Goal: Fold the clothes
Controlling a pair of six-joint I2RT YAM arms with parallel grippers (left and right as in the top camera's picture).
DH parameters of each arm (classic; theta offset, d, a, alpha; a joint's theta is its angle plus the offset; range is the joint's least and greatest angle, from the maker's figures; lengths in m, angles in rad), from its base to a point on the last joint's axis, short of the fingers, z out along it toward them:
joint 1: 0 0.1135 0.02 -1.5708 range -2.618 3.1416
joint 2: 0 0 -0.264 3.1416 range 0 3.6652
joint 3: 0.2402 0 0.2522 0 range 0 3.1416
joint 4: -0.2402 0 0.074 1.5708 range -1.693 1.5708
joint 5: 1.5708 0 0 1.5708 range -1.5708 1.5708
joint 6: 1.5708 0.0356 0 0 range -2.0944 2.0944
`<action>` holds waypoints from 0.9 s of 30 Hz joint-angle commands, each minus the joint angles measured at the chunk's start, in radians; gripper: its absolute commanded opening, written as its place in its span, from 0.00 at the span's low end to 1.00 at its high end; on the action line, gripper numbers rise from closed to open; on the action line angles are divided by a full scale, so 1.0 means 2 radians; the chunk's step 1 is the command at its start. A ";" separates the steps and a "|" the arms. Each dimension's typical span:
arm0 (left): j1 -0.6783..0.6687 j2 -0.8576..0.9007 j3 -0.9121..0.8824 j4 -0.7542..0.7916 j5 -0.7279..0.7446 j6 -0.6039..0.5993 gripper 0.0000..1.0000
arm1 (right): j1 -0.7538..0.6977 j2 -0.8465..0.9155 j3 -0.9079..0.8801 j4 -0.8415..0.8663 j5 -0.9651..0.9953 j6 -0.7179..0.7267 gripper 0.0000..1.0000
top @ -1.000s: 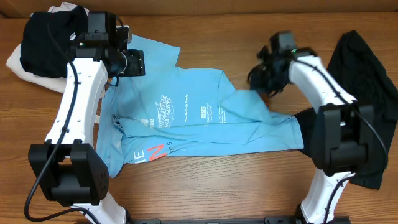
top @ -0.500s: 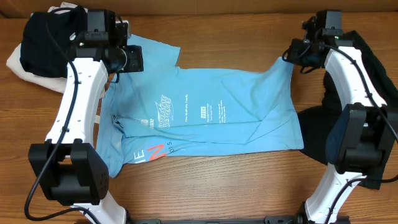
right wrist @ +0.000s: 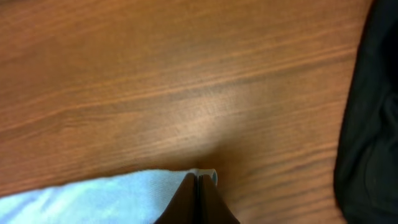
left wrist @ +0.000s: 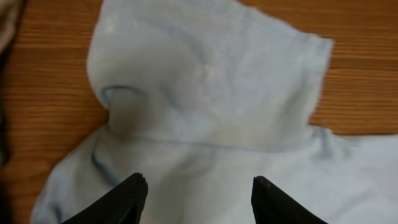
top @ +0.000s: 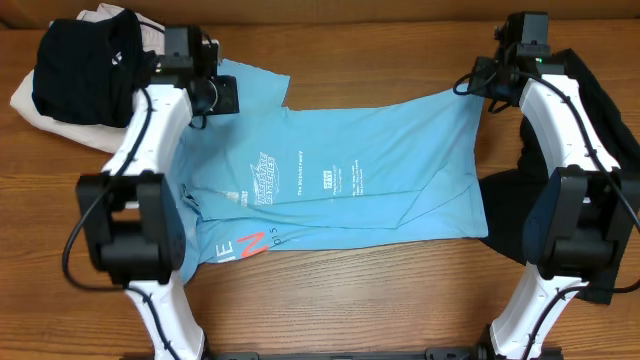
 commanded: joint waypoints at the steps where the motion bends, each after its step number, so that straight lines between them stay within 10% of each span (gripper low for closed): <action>1: 0.000 0.045 0.034 0.010 -0.027 -0.005 0.59 | 0.001 0.008 -0.001 0.000 0.010 -0.003 0.04; 27: 0.000 0.152 0.090 0.170 -0.069 -0.017 0.63 | 0.001 0.010 -0.007 0.010 0.010 -0.003 0.04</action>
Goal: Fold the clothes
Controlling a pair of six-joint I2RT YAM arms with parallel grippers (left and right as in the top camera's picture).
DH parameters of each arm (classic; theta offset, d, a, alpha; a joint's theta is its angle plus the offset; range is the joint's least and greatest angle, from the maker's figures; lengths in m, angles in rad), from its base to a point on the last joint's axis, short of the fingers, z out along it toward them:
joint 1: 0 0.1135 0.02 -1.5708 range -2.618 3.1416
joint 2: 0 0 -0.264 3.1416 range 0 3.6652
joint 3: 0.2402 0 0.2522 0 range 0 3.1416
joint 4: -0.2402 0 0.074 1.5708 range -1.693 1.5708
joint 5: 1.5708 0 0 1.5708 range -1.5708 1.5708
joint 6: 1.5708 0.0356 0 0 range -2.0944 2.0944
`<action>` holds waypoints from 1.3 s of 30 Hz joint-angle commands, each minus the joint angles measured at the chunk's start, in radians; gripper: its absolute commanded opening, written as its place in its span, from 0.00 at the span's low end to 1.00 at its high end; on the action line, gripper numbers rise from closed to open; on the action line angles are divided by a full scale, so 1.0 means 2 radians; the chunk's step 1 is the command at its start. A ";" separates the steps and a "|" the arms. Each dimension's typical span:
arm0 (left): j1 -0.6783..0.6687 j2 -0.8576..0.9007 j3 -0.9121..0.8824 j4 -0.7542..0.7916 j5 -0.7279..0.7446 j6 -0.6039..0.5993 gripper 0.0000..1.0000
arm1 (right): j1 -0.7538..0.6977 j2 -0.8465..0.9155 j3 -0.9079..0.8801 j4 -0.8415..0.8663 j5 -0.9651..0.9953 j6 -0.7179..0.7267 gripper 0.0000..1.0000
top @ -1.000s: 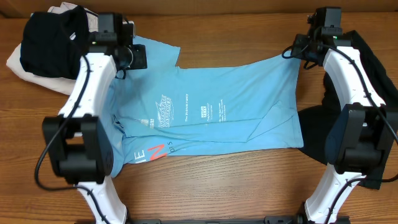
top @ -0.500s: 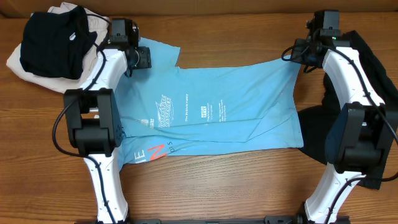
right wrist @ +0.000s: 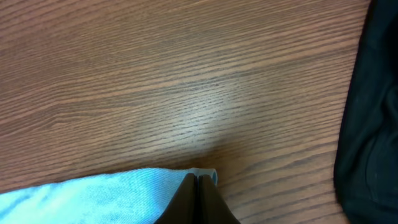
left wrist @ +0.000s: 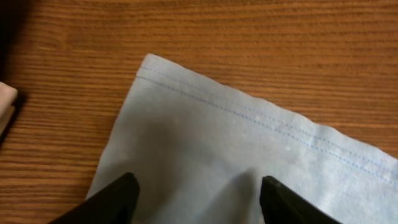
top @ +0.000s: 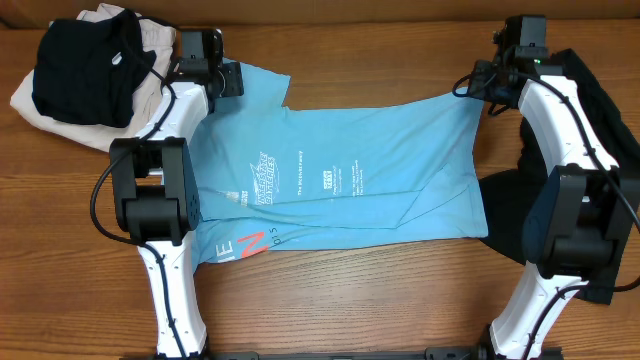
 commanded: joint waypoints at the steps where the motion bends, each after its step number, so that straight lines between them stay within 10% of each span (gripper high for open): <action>1: 0.000 0.012 0.012 0.005 -0.012 -0.011 0.63 | 0.001 0.007 -0.003 0.008 0.008 -0.003 0.04; 13: 0.000 0.034 0.012 -0.001 -0.014 0.007 0.63 | 0.001 0.007 -0.003 0.012 0.009 -0.003 0.04; 16: 0.000 0.040 0.012 -0.012 -0.022 0.010 0.12 | 0.001 0.007 -0.003 0.012 0.008 -0.003 0.04; 23: 0.002 0.035 0.033 -0.063 -0.025 0.013 0.04 | 0.001 0.007 -0.002 0.011 0.000 -0.003 0.04; 39: 0.012 0.004 0.434 -0.532 0.011 0.025 0.04 | 0.000 -0.018 0.178 -0.222 -0.078 -0.003 0.04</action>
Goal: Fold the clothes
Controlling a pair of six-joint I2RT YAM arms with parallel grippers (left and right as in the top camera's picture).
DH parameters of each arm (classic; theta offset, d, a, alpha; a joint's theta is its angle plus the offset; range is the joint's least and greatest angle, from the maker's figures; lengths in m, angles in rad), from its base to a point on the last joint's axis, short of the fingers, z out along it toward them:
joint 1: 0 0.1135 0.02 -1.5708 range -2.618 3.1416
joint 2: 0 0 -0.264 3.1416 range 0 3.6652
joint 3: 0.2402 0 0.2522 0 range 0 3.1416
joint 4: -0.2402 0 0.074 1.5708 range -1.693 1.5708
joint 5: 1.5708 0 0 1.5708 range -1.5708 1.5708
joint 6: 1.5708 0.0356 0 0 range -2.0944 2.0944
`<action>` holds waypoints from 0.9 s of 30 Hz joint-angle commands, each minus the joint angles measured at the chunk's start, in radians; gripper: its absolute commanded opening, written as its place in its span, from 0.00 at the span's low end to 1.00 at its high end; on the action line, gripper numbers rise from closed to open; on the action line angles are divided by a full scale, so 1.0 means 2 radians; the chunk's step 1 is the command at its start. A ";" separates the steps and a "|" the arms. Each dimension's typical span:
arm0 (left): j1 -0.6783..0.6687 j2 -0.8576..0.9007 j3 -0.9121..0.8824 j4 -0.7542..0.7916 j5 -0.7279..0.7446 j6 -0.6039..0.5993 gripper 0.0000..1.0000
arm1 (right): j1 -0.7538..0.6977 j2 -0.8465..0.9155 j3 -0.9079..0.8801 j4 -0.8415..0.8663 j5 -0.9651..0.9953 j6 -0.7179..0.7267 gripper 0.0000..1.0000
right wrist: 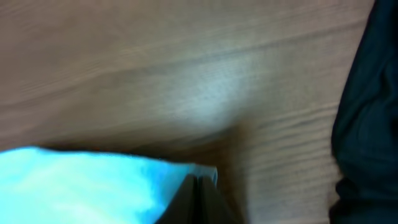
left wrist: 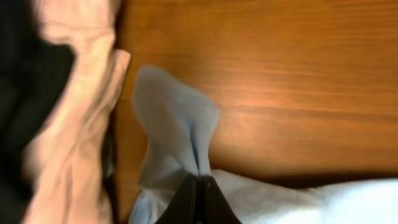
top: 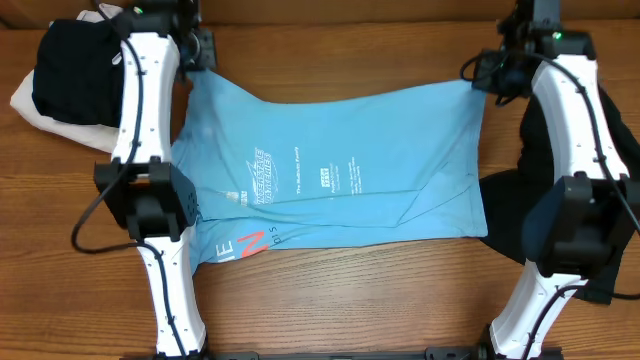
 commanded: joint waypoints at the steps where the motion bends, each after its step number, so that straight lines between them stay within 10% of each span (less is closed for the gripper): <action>1: 0.001 -0.015 0.068 -0.069 0.008 0.015 0.04 | 0.000 -0.026 0.042 -0.039 -0.038 -0.003 0.04; 14: 0.015 -0.063 0.073 -0.198 0.094 0.044 0.04 | -0.034 -0.045 0.044 -0.203 -0.055 -0.006 0.04; 27: 0.015 -0.238 -0.218 -0.198 0.009 -0.007 0.04 | -0.045 -0.076 -0.048 -0.221 -0.100 -0.056 0.04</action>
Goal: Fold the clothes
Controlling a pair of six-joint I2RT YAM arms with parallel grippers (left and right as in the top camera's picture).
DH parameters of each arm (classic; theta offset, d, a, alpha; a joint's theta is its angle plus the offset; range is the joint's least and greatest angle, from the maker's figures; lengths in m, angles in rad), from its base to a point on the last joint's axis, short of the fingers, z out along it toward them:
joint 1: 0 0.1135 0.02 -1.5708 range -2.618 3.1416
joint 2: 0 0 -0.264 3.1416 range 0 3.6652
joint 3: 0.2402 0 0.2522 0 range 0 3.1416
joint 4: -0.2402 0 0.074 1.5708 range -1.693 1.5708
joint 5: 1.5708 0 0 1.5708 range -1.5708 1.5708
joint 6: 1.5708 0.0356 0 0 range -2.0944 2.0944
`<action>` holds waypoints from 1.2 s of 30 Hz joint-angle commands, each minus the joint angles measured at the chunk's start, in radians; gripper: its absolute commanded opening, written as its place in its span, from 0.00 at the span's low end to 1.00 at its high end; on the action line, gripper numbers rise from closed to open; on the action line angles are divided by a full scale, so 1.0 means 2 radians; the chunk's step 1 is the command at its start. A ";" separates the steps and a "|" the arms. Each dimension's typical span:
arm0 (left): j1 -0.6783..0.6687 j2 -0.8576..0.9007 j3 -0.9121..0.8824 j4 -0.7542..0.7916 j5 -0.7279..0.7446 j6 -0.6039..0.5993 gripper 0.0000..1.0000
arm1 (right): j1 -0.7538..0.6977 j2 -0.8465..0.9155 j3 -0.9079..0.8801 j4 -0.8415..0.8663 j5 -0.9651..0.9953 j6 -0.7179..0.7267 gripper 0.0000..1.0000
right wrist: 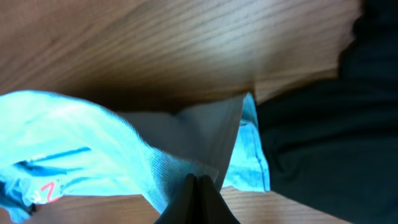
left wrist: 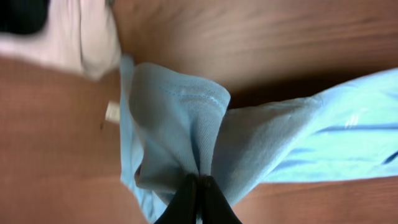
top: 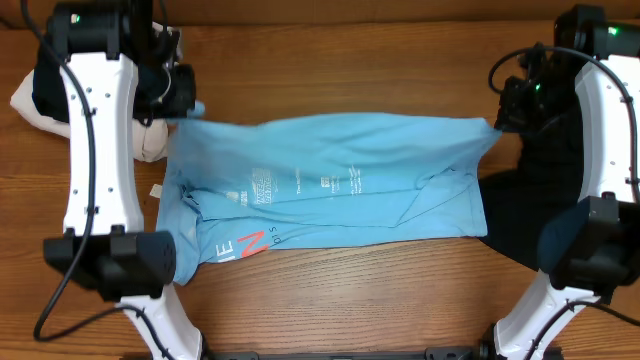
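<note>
A light blue T-shirt [top: 330,185] with white print and red letters lies across the table, its far edge lifted and stretched between both arms. My left gripper [top: 190,108] is shut on the shirt's far left corner, the bunched cloth [left wrist: 180,124] hanging in front of its jaws. My right gripper [top: 497,124] is shut on the far right corner, where the raised cloth [right wrist: 186,155] drapes over the lower layer. The near half of the shirt rests flat on the wood.
A black garment on a beige one [top: 40,90] is piled at the far left. A dark garment [top: 540,200] lies at the right edge beside the shirt. The wooden table [top: 340,60] shows beyond the shirt and along the front.
Both grippers, still shut on the far corners, have come toward the front and higher. The shirt's far edge is now off the table and over its middle.
At first my right gripper pinched the far right corner while my left hung open over the left sleeve. The left stayed open at the sleeve's hem, then was shut on the far left corner. Now both hold the far edge lifted toward the front.
</note>
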 commanded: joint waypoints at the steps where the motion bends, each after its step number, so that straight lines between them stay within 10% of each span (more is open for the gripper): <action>1: 0.002 -0.027 -0.083 0.000 -0.046 -0.036 0.04 | 0.004 -0.042 -0.075 0.019 -0.010 -0.011 0.04; 15: 0.001 -0.067 -0.313 0.046 -0.070 -0.047 0.04 | 0.002 -0.117 -0.377 0.181 -0.009 0.021 0.04; 18: 0.001 -0.067 -0.367 0.077 -0.070 -0.047 0.04 | 0.002 -0.117 -0.399 0.200 0.016 0.047 0.23; 24: 0.001 -0.067 -0.423 0.112 -0.070 -0.047 0.84 | 0.002 -0.117 -0.404 0.225 0.044 0.070 0.55; 36: 0.001 -0.067 -0.424 0.171 -0.068 -0.047 0.93 | 0.002 -0.105 -0.404 0.291 0.049 0.068 0.56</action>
